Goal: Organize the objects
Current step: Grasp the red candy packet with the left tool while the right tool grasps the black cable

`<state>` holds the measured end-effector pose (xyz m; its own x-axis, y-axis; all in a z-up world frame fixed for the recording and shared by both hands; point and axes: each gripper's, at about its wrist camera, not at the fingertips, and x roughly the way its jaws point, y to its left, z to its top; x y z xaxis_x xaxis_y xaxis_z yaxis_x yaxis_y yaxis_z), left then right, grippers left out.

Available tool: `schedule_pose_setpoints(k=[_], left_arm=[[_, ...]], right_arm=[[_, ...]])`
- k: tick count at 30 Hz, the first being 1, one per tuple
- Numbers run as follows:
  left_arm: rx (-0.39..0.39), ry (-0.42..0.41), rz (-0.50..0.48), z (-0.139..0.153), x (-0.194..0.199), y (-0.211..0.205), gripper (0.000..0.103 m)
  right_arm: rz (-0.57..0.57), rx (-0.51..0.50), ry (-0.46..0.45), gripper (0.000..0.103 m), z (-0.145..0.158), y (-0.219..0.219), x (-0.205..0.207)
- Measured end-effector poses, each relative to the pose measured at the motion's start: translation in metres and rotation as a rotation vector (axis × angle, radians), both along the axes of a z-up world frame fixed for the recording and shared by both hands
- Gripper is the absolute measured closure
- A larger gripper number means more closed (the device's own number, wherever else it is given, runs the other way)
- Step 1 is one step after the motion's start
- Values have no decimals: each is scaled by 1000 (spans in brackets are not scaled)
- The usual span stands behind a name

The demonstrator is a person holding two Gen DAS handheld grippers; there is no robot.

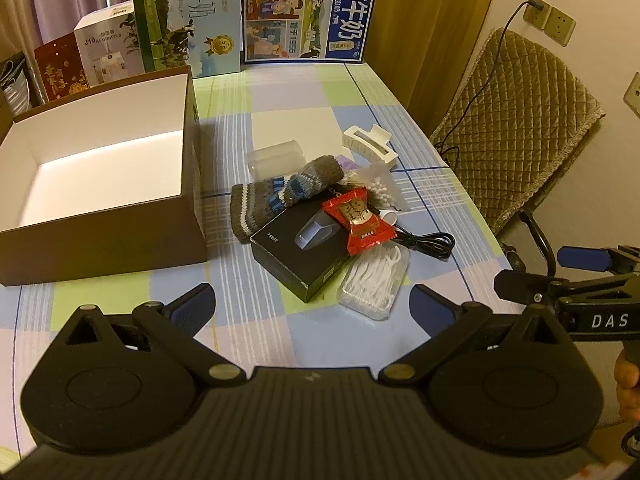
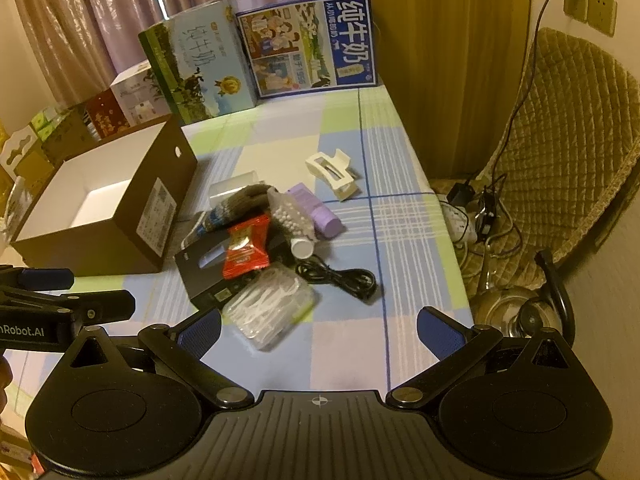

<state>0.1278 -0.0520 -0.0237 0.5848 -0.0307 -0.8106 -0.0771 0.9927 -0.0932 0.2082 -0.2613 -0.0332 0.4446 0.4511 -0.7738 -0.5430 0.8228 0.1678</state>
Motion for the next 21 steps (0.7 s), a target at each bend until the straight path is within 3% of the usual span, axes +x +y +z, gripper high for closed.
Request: schedule_pose_setpoints(k=[13, 16, 21], left_arm=[[-17, 74, -4, -30, 48, -11, 1], [-10, 87, 1, -38, 63, -14, 1], [-17, 94, -2, -50, 87, -22, 7]], right_arm=[[70, 16, -26, 2, -31, 2, 40], [90, 7, -27, 16, -41, 3, 52], [94, 2, -13, 30, -54, 2, 70]])
